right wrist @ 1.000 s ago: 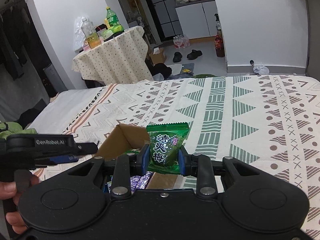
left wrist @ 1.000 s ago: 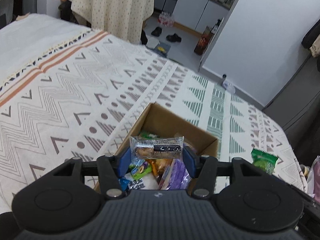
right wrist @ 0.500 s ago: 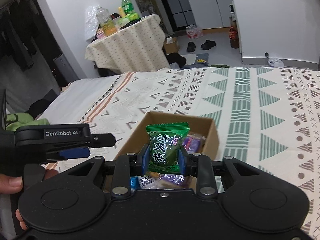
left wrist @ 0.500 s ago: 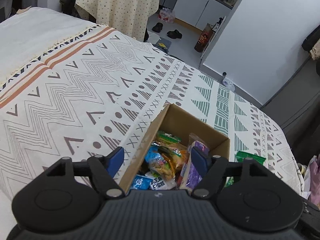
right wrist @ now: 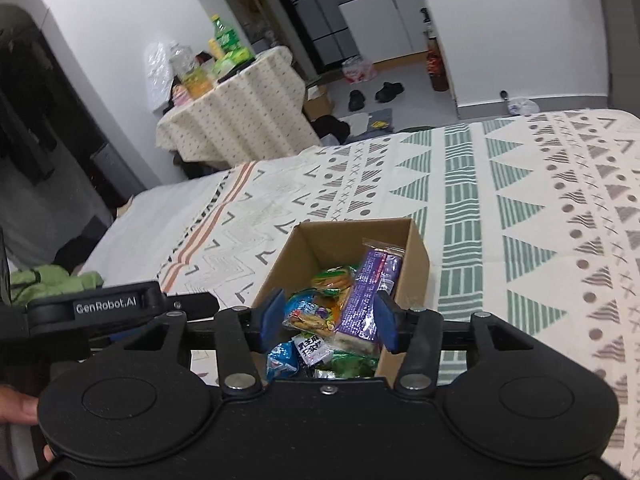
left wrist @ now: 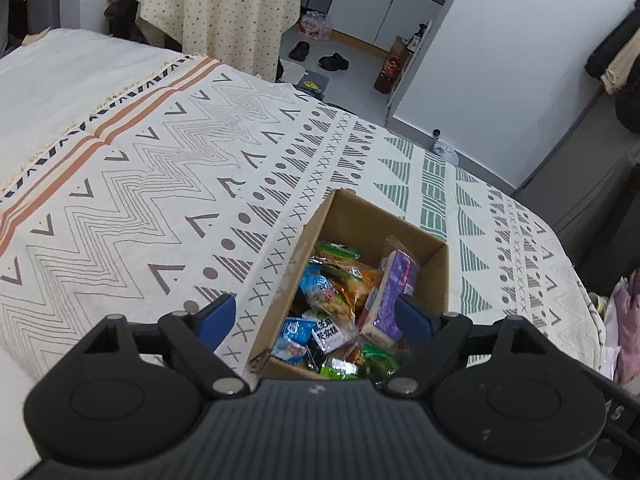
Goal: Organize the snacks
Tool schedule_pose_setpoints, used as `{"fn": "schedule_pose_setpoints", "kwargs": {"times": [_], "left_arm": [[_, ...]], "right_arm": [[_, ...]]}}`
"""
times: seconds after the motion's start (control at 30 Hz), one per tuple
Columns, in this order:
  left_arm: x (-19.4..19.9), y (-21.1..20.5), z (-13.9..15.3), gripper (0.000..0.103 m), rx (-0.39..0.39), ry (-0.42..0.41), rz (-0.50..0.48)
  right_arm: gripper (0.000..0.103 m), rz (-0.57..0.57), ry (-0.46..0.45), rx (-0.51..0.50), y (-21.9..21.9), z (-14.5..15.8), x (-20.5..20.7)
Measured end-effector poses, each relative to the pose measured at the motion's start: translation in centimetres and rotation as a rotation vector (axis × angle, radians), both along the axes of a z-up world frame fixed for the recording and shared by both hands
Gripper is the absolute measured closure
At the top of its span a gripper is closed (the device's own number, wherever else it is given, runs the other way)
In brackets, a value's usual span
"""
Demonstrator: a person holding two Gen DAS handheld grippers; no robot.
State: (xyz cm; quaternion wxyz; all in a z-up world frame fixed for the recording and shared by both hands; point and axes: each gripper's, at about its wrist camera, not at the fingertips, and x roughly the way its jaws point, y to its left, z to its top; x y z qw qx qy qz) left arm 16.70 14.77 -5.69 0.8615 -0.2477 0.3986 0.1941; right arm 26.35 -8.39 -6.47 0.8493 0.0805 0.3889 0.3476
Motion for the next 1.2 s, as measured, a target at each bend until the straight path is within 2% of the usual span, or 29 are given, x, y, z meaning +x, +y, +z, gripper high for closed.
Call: {"fn": "schedule_pose_setpoints", "kwargs": {"times": [0.17,0.23,0.4,0.53,0.67,0.93,1.2], "left_arm": [[-1.0,-1.0,1.0,0.013,0.011,-0.005,-0.034],[-1.5,-1.4,1.6,0.012,0.023,-0.015,-0.041],[-2.7,-2.3,2.7,0.007,0.059,-0.027,-0.056],[-3.9,-3.1,3.9,0.0,0.093,-0.041,-0.065],[-5.1,-4.2,4.9,0.0,0.117,-0.059,-0.075],[-7.5,-6.7,6.2,0.0,0.148,-0.076,-0.107],[-9.9,-8.7,7.5,0.0,0.192,-0.1,-0.127]], "right_arm": [[0.048,-0.024,0.017,0.026,-1.2,0.8,-1.0],[0.043,-0.03,0.03,0.043,-1.6,1.0,-1.4],[0.036,-0.043,0.006,0.052,-2.4,1.9,-2.7],[0.024,-0.05,-0.021,0.068,-3.3,2.9,-4.0],[0.02,-0.047,-0.04,0.086,-4.4,3.5,-5.2],[0.001,-0.046,-0.094,0.101,-6.5,5.0,-8.0],[0.0,-0.04,-0.148,0.072,-8.2,5.9,-10.4]]}}
